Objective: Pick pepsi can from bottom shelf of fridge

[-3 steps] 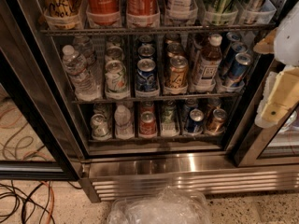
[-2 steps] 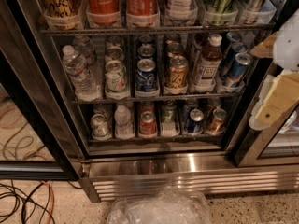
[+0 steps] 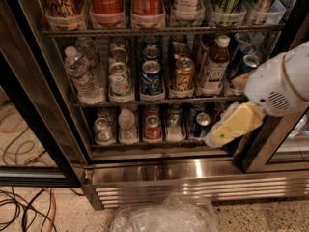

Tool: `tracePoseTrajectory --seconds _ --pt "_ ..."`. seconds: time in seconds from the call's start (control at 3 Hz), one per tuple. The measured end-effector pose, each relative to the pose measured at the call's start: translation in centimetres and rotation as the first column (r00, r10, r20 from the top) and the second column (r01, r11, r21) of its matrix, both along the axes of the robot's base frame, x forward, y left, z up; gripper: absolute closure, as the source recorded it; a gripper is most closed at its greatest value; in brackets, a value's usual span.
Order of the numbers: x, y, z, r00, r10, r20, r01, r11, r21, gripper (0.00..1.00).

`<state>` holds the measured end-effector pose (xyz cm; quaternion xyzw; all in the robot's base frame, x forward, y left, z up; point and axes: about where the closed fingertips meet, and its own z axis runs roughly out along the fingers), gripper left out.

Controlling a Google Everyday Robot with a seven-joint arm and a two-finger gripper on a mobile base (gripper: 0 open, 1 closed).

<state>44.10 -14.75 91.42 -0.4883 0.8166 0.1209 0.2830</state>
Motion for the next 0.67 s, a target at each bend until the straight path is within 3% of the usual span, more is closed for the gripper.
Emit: tracePoseTrajectory --seconds 0.33,0.67 --pt "-0.3 3.1 -3.2 0.9907 -0.129 -0.043 0.133 0.984 0.118 0.00" --pt "0.0 5.3 -6.2 0.9601 -0.267 -0.082 0.278 0.943 0.181 0.00"
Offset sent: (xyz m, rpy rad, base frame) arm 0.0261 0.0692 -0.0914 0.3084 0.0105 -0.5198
